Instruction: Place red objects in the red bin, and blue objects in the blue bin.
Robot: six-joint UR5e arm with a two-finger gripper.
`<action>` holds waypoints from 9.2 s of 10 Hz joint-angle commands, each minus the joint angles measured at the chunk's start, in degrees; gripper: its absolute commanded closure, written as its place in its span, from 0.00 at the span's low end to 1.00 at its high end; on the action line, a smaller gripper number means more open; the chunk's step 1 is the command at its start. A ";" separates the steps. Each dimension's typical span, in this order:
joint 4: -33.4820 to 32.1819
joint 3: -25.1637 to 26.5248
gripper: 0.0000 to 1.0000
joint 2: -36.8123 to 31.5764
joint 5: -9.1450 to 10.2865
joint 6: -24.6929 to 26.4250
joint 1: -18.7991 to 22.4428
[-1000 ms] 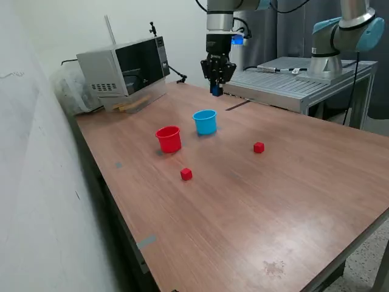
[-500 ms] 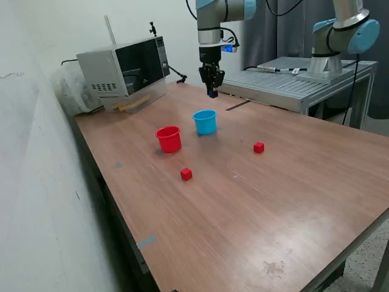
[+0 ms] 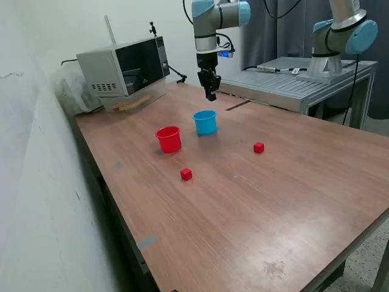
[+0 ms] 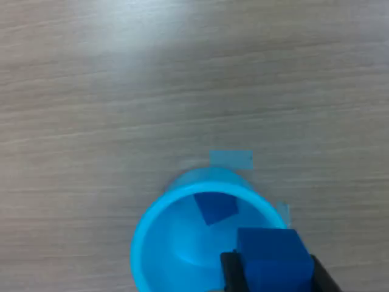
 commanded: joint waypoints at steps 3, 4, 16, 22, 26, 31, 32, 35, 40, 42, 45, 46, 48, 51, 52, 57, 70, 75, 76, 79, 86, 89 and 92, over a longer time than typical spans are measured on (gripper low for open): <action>-3.36 -0.03 1.00 1.97 0.26 -0.03 -0.70; -3.54 -0.03 1.00 1.97 0.52 -0.12 -0.70; -4.86 0.93 0.00 -2.22 1.93 -0.21 -0.97; 5.60 3.39 0.00 -21.04 1.84 -0.39 10.51; 5.16 5.50 0.00 -20.63 2.37 -0.30 23.44; -5.98 6.12 0.00 -3.42 4.48 -0.38 24.97; -7.13 6.12 0.00 -1.13 4.39 -0.38 24.87; -10.65 5.60 0.00 4.33 4.22 0.14 24.79; -11.80 3.58 0.00 8.99 3.78 4.44 23.20; -12.33 2.17 0.00 9.87 3.60 6.64 21.72; -13.29 1.90 0.00 10.84 3.60 6.73 21.27; -13.56 1.99 0.00 11.37 3.60 6.73 21.36; -14.52 1.99 0.00 12.25 3.77 6.73 21.36; -14.70 1.99 1.00 12.52 4.04 6.73 21.36; -14.70 1.99 1.00 12.52 4.12 6.65 21.36; -14.62 2.43 1.00 12.43 4.13 5.16 21.27; -7.76 -14.78 1.00 6.96 3.69 2.25 9.15; -9.08 -20.15 1.00 12.68 3.51 2.34 6.77; -9.25 -21.03 1.00 13.65 2.55 2.34 6.77; -10.66 -21.48 1.00 15.85 1.50 2.52 6.24; -12.50 -21.30 1.00 17.79 0.79 2.60 4.57; -12.59 -20.86 0.00 17.79 0.61 2.87 4.57; -12.51 -20.77 0.00 17.70 0.35 2.87 3.78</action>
